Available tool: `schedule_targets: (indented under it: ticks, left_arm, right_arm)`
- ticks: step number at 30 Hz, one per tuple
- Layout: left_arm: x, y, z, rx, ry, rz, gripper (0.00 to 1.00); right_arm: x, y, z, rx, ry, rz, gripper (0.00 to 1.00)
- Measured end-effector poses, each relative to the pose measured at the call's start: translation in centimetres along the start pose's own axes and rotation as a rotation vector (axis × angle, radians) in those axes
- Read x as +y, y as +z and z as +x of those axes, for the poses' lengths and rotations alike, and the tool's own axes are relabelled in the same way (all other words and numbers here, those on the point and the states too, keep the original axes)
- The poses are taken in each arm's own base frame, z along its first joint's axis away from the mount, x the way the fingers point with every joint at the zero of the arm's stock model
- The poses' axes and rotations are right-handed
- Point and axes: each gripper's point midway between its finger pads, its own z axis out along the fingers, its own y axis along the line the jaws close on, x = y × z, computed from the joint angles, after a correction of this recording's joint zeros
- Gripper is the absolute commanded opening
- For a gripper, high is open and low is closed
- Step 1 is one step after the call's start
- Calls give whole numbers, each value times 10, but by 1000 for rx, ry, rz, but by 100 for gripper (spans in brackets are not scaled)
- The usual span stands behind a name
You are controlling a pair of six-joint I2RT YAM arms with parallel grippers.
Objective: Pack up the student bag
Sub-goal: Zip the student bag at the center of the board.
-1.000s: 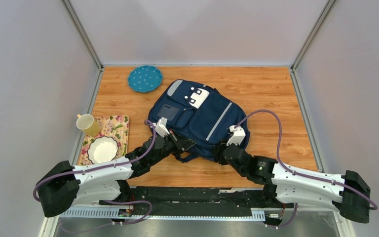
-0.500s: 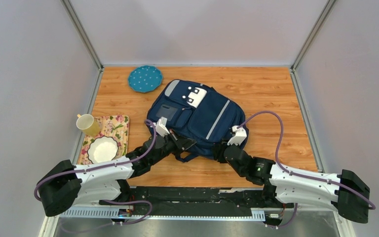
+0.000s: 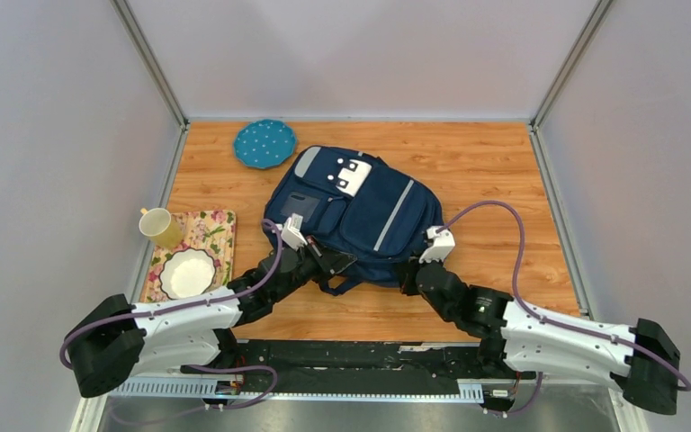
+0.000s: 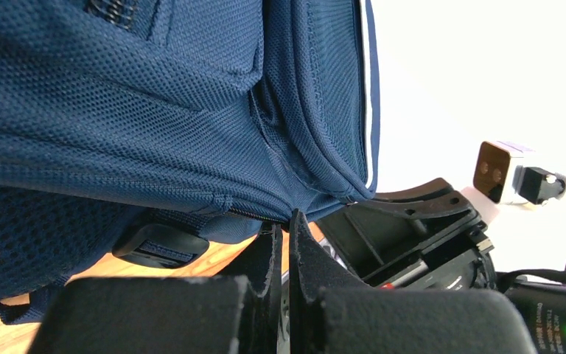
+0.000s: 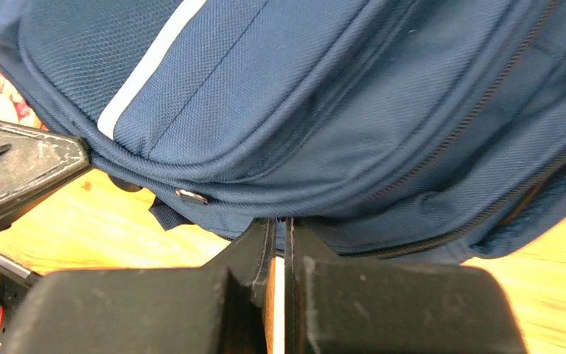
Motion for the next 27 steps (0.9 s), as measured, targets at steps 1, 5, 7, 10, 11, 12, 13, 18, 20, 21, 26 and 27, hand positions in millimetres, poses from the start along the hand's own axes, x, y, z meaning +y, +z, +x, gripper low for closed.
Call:
schedule_targets:
  ticks: [1, 5, 7, 10, 11, 12, 13, 18, 20, 21, 26, 27]
  left_arm:
    - [-1, -1, 0, -1, 3, 5, 0]
    - [-6, -5, 2, 10, 8, 28, 0]
    - [-10, -7, 4, 22, 10, 43, 0]
    - [-12, -8, 9, 48, 22, 55, 0]
    - [-12, -9, 11, 54, 34, 57, 0]
    - [-11, -9, 12, 64, 50, 59, 0]
    - [-10, -10, 14, 76, 70, 59, 0]
    - [-11, -11, 23, 169, 228, 59, 0]
    - [-9, -13, 26, 214, 288, 64, 0]
    - [-6, -15, 28, 237, 312, 65, 0]
    - [20, -30, 27, 327, 384, 26, 0]
    - [25, -34, 26, 331, 388, 20, 0]
  right_arm:
    - [-2, -6, -4, -5, -12, -6, 0]
    - [-3, -23, -16, -26, -42, -55, 0]
    - [-4, -29, -18, -23, -58, -76, 0]
    - [-7, -33, -15, -6, -87, -83, 0]
    - [-9, -33, -13, 4, -100, -82, 0]
    - [-10, -34, -12, 11, -111, -80, 0]
    - [-11, -34, -10, 21, -122, -79, 0]
    - [-19, -37, -5, 68, -162, -65, 0]
    - [-20, -40, -5, 81, -166, -61, 0]
    - [-24, -41, -4, 90, -172, -45, 0]
    - [-49, -45, 6, 138, -176, 61, 0]
    - [-53, -45, 8, 146, -175, 81, 0]
